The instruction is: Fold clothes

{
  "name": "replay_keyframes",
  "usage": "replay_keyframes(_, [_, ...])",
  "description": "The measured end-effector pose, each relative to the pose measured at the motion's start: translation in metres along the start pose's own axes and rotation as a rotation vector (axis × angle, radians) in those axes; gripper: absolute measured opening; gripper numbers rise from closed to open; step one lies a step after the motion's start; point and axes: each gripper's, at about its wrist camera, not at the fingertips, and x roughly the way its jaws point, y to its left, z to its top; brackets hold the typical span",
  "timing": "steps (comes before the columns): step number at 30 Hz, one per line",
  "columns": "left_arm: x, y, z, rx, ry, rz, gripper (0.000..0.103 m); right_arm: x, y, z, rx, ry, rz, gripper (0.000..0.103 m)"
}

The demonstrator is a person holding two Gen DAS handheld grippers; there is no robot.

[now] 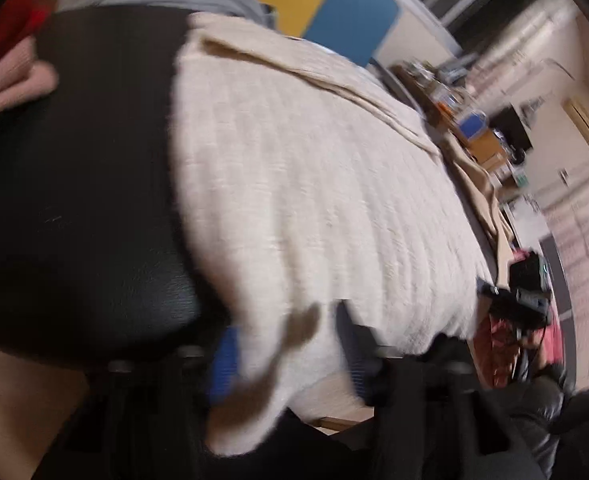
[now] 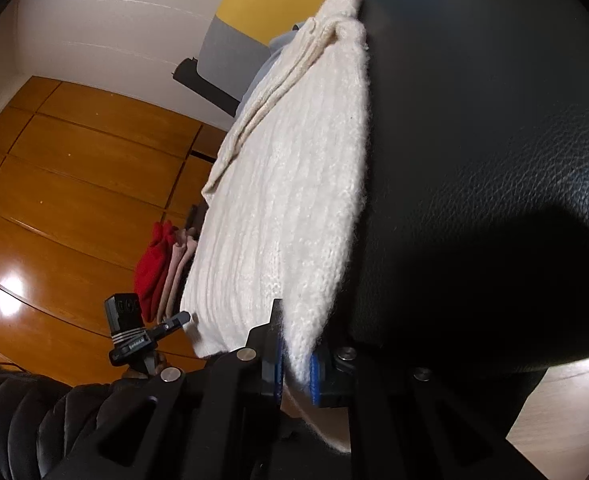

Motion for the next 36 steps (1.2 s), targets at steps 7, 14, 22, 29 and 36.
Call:
replay_keyframes(7, [-0.009, 0.016, 0.009, -0.091, -0.024, -0.218, 0.011, -0.001, 0.020, 0.002, -0.056, -0.025, -0.046, 0.009])
replay_keyframes(14, [-0.020, 0.011, 0.050, -0.092, -0.103, -0.455, 0.011, 0.010, 0.032, 0.024, -0.058, -0.045, 0.020, 0.009])
replay_keyframes(22, [-0.027, 0.011, 0.143, -0.081, -0.249, -0.572, 0.011, 0.019, 0.049, 0.088, -0.052, -0.151, 0.129, 0.009])
replay_keyframes(29, [0.023, 0.038, 0.253, -0.178, -0.302, -0.476, 0.011, 0.042, 0.054, 0.192, -0.058, -0.241, 0.111, 0.009])
replay_keyframes(36, [0.112, 0.092, 0.269, -0.353, -0.161, -0.371, 0.010, 0.099, -0.002, 0.258, 0.098, -0.205, -0.048, 0.005])
